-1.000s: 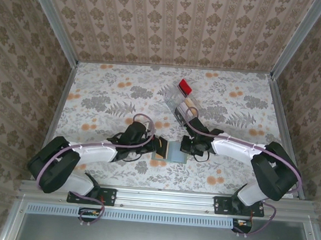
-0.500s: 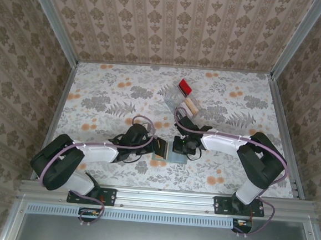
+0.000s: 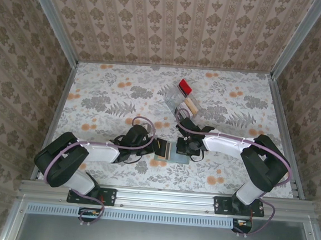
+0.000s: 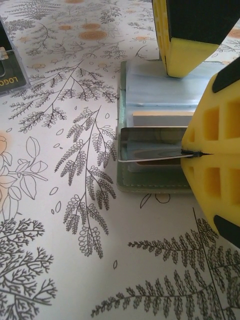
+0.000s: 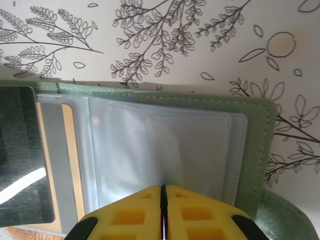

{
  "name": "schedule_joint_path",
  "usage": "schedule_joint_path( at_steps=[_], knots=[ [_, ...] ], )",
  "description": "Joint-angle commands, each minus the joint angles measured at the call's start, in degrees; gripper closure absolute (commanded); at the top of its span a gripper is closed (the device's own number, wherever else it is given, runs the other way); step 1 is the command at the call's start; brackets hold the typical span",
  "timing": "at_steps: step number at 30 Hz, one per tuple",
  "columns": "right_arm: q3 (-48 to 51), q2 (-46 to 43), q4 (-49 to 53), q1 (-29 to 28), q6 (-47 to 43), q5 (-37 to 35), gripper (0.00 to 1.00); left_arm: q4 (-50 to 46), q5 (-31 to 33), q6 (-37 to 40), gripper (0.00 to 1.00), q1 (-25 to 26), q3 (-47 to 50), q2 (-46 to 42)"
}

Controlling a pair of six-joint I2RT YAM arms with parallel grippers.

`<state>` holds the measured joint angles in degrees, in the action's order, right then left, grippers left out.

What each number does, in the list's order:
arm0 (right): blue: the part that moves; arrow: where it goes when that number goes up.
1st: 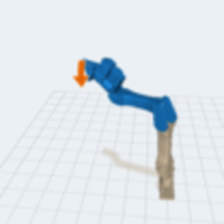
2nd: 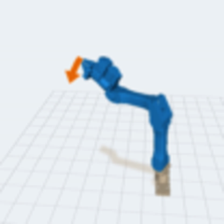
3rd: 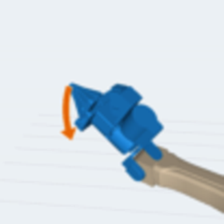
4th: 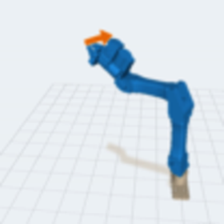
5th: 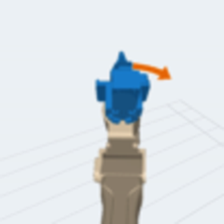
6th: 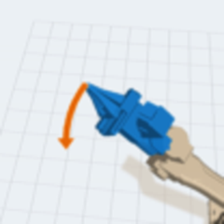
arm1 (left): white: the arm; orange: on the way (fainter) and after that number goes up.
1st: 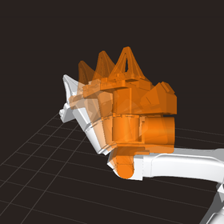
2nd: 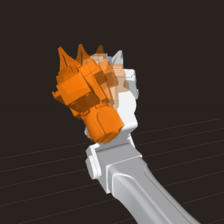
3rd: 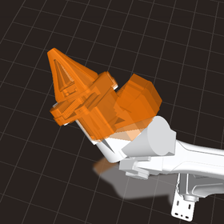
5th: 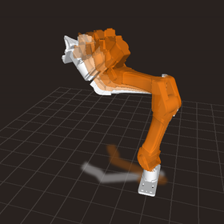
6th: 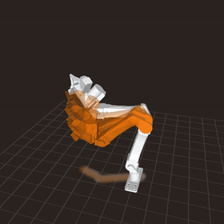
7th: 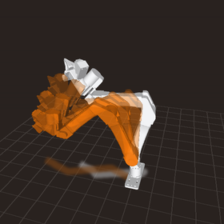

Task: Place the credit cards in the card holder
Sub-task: Move the card holder to the center of the table.

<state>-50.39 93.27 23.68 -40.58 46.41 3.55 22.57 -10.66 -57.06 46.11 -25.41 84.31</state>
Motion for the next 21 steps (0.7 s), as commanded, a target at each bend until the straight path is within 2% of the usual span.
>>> schedule_joint_path(
  at_steps=[1,7,14,20,21],
  knots=[
    [1.2,1.0,6.7,0.1,-0.1,-5.2,0.90,-5.0,1.9,-0.5,1.00,0.2,1.3,1.8],
    [1.3,-0.7,9.8,0.1,-0.3,-8.4,0.90,-5.2,1.9,-0.9,1.00,0.2,1.5,1.9],
    [0.7,-1.8,5.3,0.1,-1.6,-3.0,0.90,-4.5,0.4,0.1,1.00,0.2,0.7,1.4],
    [-0.3,-8.4,4.6,0.4,-1.4,-2.7,0.79,-2.1,-3.1,2.4,1.00,0.4,-1.6,-2.0],
    [-0.2,-9.6,5.1,0.7,-1.0,-3.7,0.73,-2.3,-3.3,2.6,1.00,0.5,-2.0,-2.9]
  ],
)
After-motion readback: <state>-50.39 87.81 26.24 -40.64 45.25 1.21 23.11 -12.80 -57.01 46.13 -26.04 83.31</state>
